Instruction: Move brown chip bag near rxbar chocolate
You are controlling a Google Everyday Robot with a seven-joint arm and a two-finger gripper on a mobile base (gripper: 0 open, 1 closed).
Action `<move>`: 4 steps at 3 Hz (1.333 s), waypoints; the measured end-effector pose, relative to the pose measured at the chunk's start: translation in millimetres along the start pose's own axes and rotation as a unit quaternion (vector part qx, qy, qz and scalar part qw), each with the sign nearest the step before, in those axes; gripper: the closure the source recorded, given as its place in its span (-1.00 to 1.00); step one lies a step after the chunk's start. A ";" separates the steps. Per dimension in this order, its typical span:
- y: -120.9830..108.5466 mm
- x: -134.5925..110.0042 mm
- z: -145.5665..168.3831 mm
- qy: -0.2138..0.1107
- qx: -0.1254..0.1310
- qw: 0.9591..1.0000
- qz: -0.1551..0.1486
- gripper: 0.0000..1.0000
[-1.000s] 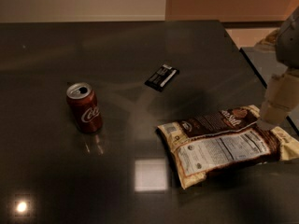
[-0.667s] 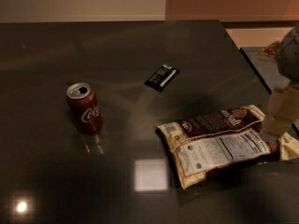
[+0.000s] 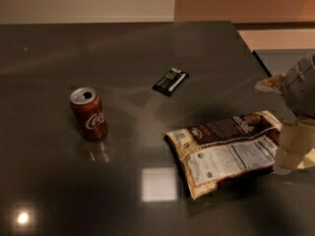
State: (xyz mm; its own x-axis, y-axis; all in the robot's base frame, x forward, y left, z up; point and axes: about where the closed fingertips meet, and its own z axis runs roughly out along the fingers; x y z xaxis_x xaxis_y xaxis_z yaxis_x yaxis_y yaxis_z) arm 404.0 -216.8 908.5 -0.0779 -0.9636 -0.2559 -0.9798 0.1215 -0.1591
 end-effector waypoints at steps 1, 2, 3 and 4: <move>6.7 7.9 17.7 0.004 -0.016 1.000 -0.014 -1.00; 9.5 16.6 32.5 0.011 -0.026 0.999 -0.025 -1.00; 12.1 23.0 44.4 0.019 -0.032 0.999 -0.037 -1.00; 12.5 27.1 52.1 0.025 -0.034 0.998 -0.047 -0.67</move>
Offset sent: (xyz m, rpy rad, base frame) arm -0.0044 -0.0142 -0.0610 -0.0446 0.0701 0.0912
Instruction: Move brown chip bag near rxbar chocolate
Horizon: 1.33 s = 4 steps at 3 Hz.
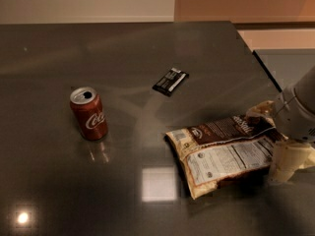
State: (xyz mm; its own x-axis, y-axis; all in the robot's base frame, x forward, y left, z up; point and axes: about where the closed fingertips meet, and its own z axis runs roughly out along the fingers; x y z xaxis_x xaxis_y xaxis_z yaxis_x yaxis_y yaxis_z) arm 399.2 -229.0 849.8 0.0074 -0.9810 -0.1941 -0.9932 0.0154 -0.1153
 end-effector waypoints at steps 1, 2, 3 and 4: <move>-1.8 2.4 1.0 0.005 0.001 1.000 -0.004 -0.20; -7.2 1.2 -4.8 0.009 0.008 1.000 -0.010 0.27; -22.5 -11.0 -20.3 0.025 0.034 0.998 -0.036 0.73; -45.5 -28.5 -35.7 0.049 0.071 0.993 -0.077 1.00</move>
Offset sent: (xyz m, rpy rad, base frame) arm 0.0161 -0.0021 0.0179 -0.0340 -0.0476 0.0289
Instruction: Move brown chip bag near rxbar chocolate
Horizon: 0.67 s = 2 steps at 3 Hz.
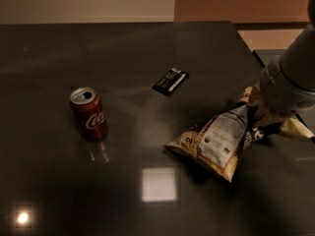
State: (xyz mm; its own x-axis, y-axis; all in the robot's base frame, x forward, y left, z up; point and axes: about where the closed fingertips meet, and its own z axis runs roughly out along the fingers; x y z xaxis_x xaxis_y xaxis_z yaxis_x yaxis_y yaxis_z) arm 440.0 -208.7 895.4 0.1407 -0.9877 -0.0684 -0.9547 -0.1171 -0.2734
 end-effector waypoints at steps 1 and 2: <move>-30.8 -9.7 -7.7 0.017 0.041 0.998 -0.051 1.00; -64.5 -17.6 -13.6 0.011 0.086 0.991 -0.098 1.00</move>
Offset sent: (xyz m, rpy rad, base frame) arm 0.0988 0.0411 0.0512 -0.0393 -0.3299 0.3076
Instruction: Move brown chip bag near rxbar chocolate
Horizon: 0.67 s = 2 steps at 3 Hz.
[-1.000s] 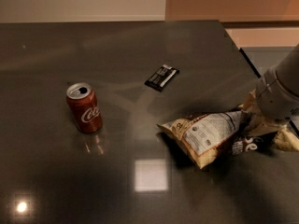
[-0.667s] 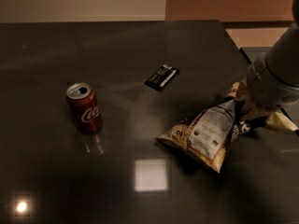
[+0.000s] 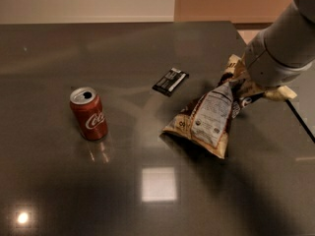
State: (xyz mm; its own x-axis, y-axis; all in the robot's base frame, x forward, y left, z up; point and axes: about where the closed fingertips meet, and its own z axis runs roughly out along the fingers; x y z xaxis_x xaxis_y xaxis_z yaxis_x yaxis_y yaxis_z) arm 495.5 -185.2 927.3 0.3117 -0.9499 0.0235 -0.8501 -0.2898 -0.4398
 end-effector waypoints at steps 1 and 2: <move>-34.4 0.4 2.9 -0.015 0.036 0.998 -0.052 1.00; -59.6 0.2 7.4 -0.028 0.053 0.994 -0.093 1.00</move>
Offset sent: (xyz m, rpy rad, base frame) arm 0.0865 0.0274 0.0275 0.0001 -0.1471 0.3133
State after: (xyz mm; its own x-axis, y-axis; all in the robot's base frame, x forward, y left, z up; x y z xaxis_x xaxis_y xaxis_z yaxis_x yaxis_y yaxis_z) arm 549.3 -167.2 946.8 0.4855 -0.8718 0.0648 -0.7269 -0.4438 -0.5240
